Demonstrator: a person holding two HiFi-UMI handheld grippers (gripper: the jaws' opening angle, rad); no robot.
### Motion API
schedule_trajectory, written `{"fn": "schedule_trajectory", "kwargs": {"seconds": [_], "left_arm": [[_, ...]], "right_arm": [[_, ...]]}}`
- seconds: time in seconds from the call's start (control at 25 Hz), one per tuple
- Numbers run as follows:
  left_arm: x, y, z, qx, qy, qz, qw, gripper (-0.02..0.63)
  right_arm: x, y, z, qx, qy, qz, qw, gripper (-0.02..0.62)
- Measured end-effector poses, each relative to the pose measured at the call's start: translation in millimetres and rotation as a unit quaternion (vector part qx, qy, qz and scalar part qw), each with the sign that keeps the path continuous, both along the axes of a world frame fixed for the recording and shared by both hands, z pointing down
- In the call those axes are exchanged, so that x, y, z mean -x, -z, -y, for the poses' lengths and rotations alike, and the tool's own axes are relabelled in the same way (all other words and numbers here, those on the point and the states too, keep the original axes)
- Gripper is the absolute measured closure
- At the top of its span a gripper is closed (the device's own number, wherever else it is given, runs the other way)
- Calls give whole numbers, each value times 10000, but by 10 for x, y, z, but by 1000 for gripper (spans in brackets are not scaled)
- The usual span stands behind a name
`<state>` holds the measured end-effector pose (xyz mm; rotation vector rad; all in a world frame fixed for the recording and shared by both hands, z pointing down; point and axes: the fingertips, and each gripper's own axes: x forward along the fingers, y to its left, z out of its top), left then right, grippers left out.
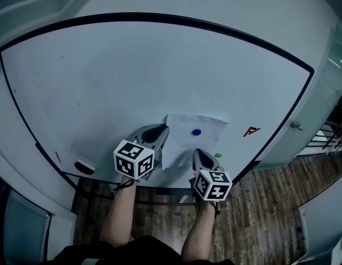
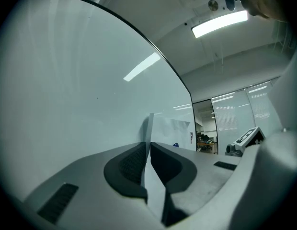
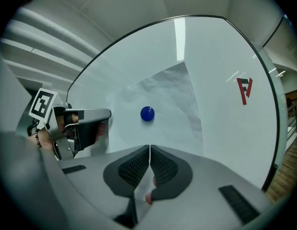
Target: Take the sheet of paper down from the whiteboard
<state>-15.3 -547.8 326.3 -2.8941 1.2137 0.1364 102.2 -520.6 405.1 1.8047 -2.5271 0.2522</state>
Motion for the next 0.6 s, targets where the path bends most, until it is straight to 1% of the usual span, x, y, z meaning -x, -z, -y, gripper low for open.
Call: {"fn": "schedule_trajectory", "kwargs": {"seconds": [0.12,0.28,0.4,0.52,0.6], "left_arm": [[-13,-19,11,-55,14,94,9999,561],[-48,-24,-19,-190,-60,515,9985,560],[-38,-28,-8,-257,88,779,9966,560],[-20,-26,11,-316,302,814,9957,561],[-20,-29,21,-349,333,752,9960,573]], "right_arm": [[-23,-41,18,18,-43,20,10000,569],[-24,-62,83,24,-113,66,9999,569],[-4,-39,124,3,-134,6,9999,569],[3,8,154,-54,-148,5,9999,569],[-6,26,183,-86,-171,38,9998,569]]}}
